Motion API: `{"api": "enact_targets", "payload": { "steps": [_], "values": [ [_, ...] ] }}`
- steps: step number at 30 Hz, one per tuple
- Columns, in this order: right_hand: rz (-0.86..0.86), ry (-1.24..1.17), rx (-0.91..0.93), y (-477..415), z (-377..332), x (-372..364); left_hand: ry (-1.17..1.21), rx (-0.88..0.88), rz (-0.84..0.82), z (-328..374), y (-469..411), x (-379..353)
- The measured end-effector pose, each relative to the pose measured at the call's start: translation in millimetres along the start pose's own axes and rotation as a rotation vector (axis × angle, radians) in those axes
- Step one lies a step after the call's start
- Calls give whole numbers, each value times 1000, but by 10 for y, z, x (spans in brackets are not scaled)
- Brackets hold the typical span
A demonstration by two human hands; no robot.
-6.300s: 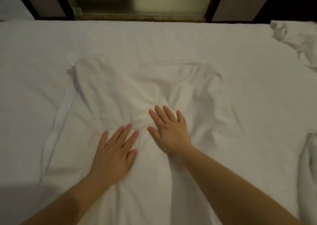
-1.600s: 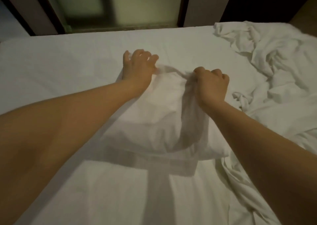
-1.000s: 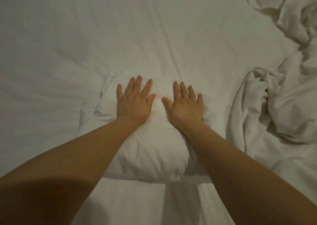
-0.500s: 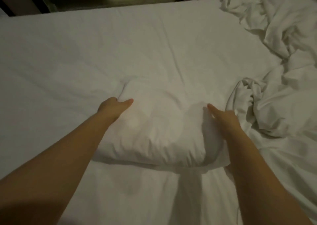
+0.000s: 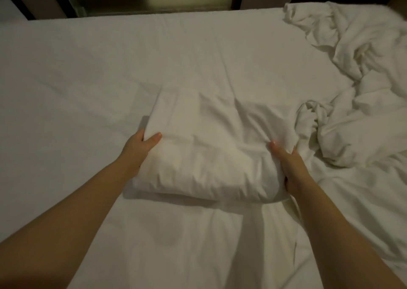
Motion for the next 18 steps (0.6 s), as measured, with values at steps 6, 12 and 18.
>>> {"api": "enact_targets", "payload": {
  "steps": [6, 12, 18],
  "values": [
    [48, 175, 143, -164, -131, -113, 1, -38, 196, -257, 127, 142],
    [-45, 679, -137, -595, 368, -194, -494, 148, 411, -374, -245, 51],
    [-294, 282, -337, -390, 394, -210, 137, 436, -82, -487, -93, -4]
  ]
}}
Point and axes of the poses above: each hand's wrist, its own y-axis away from the middle knuckle, its own x-axis out of the back of the hand, z = x × y, the point moved 4 cm from there along -y, towards the middle knuckle, and after that the axes turned 12 degrees about x, right-handed, at the moved point
